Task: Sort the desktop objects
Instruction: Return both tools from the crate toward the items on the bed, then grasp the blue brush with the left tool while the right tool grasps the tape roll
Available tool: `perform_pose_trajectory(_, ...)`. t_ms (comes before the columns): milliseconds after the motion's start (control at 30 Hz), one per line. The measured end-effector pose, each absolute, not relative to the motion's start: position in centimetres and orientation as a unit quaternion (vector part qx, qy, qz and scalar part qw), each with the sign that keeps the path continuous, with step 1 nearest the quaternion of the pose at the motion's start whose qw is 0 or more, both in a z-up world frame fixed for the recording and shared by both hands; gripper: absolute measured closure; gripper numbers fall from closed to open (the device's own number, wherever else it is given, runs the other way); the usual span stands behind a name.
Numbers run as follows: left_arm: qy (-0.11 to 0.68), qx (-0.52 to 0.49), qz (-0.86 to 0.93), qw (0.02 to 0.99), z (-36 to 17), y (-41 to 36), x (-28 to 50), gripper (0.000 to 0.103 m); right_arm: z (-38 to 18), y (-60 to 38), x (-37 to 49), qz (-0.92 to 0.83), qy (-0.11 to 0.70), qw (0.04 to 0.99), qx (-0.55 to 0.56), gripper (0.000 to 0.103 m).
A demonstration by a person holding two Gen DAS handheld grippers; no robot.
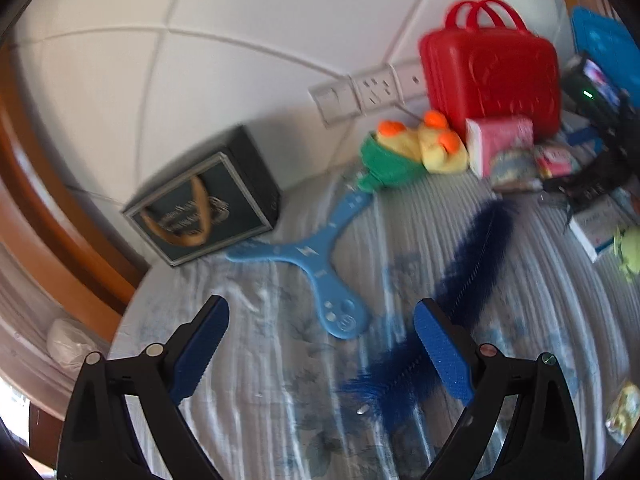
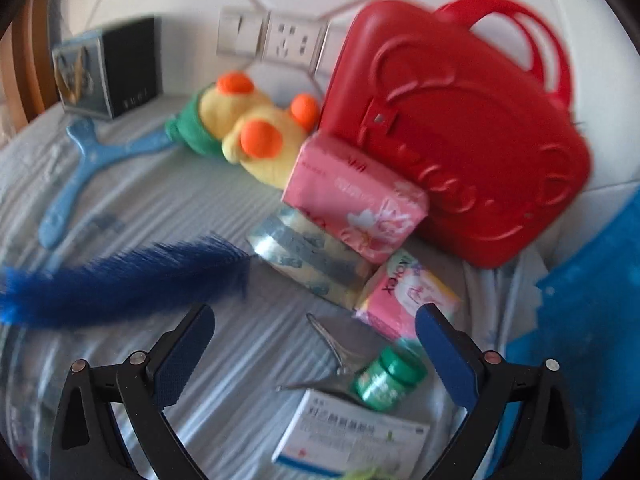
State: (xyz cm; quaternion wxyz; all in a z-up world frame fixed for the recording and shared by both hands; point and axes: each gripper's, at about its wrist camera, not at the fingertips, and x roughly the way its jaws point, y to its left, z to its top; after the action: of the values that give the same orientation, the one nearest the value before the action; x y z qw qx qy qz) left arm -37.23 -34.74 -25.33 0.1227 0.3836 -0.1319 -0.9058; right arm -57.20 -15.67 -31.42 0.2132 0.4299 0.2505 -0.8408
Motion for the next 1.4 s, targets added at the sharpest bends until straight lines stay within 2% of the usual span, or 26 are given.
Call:
perform_pose_trajectory(100,-0.144,0.413,-0.897,0.061,-28.4,-34.1,-39.1,0.008,-33.7,-16.4,-59.2,-0.828,0.269,0.217,0.441,0.008)
perform_pose_trajectory(300,-0.195,0.436,-0.873,-0.096,-32.3,-31.0,-43.2,0.008,-35.0,-16.3,-61.0,-0.821,0.28,0.242,0.434,0.008)
perform_pose_trajectory(467,-0.215,0.464,-0.847,-0.141,-35.7,-29.9,-46.0,0.007,-35.3,-16.1,-61.6,-0.817,0.288,0.264,0.423,0.012)
perform_pose_trajectory(500,-0.201,0.461,-0.852,-0.147,-35.6,-30.0,-45.9,0.008,-35.3,-16.1,-61.8,-0.816,0.292,0.266,0.422,0.013)
perform_pose_trajectory(600,-0.16,0.478,-0.849,-0.159,-35.7,-30.8,-46.3,0.008,-35.8,-16.2,-62.6,-0.81,0.3,0.266,0.428,0.026)
perform_pose_trajectory(733,-0.117,0.481,-0.855,-0.154,-35.9,-31.4,-45.9,0.011,-35.8,-16.1,-63.2,-0.809,0.303,0.256,0.434,0.032)
perform_pose_trajectory(800,-0.092,0.489,-0.85,-0.173,-35.6,-31.5,-46.0,0.032,-35.6,-16.0,-63.1,-0.813,0.296,0.241,0.439,0.036)
perform_pose_trajectory(833,-0.096,0.491,-0.848,-0.176,-35.4,-31.3,-45.9,0.038,-35.5,-16.0,-63.1,-0.815,0.292,0.238,0.441,0.041)
perform_pose_trajectory(867,-0.103,0.493,-0.845,-0.179,-35.1,-31.1,-45.9,0.056,-35.2,-15.9,-62.9,-0.817,0.284,0.234,0.443,0.046)
perform_pose_trajectory(900,-0.106,0.497,-0.841,-0.186,-34.8,-30.9,-45.7,0.08,-35.0,-15.7,-62.7,-0.82,0.278,0.23,0.445,0.051)
perform_pose_trajectory(933,-0.115,0.5,-0.838,-0.185,-34.6,-30.8,-45.6,0.084,-34.7,-15.4,-62.5,-0.82,0.27,0.229,0.449,0.061)
perform_pose_trajectory(967,-0.127,0.5,-0.837,-0.181,-34.5,-30.5,-45.2,0.086,-34.5,-15.1,-62.4,-0.821,0.258,0.231,0.454,0.066)
perform_pose_trajectory(1200,-0.129,0.476,-0.853,-0.171,-31.3,-30.3,-42.9,0.089,-33.0,-13.0,-61.0,-0.829,0.227,0.222,0.46,0.07)
perform_pose_trajectory(1300,-0.127,0.465,-0.859,-0.172,-29.5,-30.2,-42.0,0.089,-31.7,-11.8,-60.4,-0.838,0.192,0.226,0.458,0.078)
perform_pose_trajectory(1333,-0.13,0.462,-0.861,-0.168,-28.9,-30.2,-41.7,0.089,-31.2,-11.4,-60.0,-0.84,0.177,0.231,0.458,0.088)
perform_pose_trajectory(1400,-0.131,0.456,-0.865,-0.167,-28.1,-30.2,-41.2,0.09,-30.5,-10.9,-59.2,-0.841,0.163,0.237,0.458,0.09)
